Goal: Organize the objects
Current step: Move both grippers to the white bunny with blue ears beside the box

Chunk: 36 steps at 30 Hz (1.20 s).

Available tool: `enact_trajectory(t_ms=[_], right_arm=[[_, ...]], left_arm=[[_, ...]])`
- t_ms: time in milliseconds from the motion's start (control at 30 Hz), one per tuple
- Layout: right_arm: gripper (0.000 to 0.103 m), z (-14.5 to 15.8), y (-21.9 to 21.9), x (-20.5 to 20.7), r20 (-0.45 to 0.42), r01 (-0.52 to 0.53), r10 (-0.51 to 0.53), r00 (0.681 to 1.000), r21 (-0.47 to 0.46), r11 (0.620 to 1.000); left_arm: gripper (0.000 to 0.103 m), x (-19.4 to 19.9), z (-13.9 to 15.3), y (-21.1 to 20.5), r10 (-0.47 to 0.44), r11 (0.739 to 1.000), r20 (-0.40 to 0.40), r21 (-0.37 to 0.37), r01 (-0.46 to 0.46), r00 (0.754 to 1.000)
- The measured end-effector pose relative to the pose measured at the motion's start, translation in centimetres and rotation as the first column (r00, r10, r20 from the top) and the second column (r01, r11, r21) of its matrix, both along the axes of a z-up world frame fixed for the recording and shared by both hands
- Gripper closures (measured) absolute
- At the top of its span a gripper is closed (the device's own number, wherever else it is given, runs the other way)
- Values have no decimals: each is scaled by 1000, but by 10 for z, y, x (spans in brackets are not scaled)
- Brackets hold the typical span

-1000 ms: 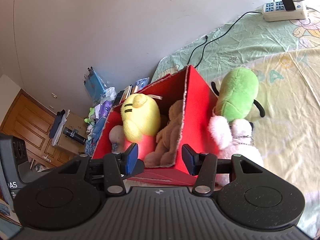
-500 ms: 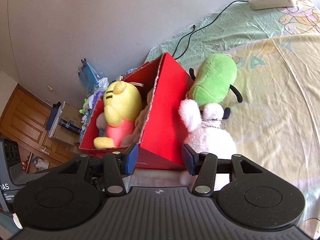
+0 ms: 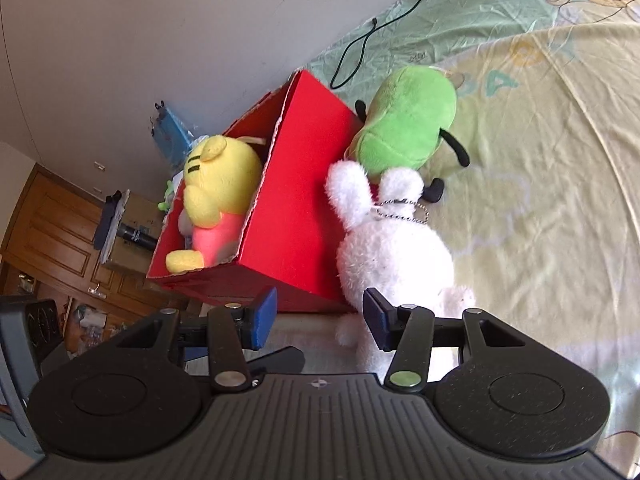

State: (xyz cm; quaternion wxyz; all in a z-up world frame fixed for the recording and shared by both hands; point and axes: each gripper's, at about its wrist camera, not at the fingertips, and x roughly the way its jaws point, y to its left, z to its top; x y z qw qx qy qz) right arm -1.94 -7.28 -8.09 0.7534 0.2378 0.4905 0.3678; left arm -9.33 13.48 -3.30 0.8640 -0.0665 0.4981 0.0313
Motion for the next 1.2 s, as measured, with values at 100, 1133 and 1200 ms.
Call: enact_trajectory(t_ms=[100, 1133, 1200], right_arm=[[51, -9, 7, 1, -44, -28, 28, 999, 13, 1000], [62, -26, -96, 20, -86, 182, -189, 978, -84, 980], [59, -29, -100, 20, -87, 195, -204, 975, -94, 976]], left_arm=[[8, -3, -8, 1, -9, 1000, -3, 5, 9, 1000], [8, 30, -20, -98, -380, 922, 56, -53, 383, 923], [8, 37, -23, -104, -389, 918, 53, -64, 392, 920]])
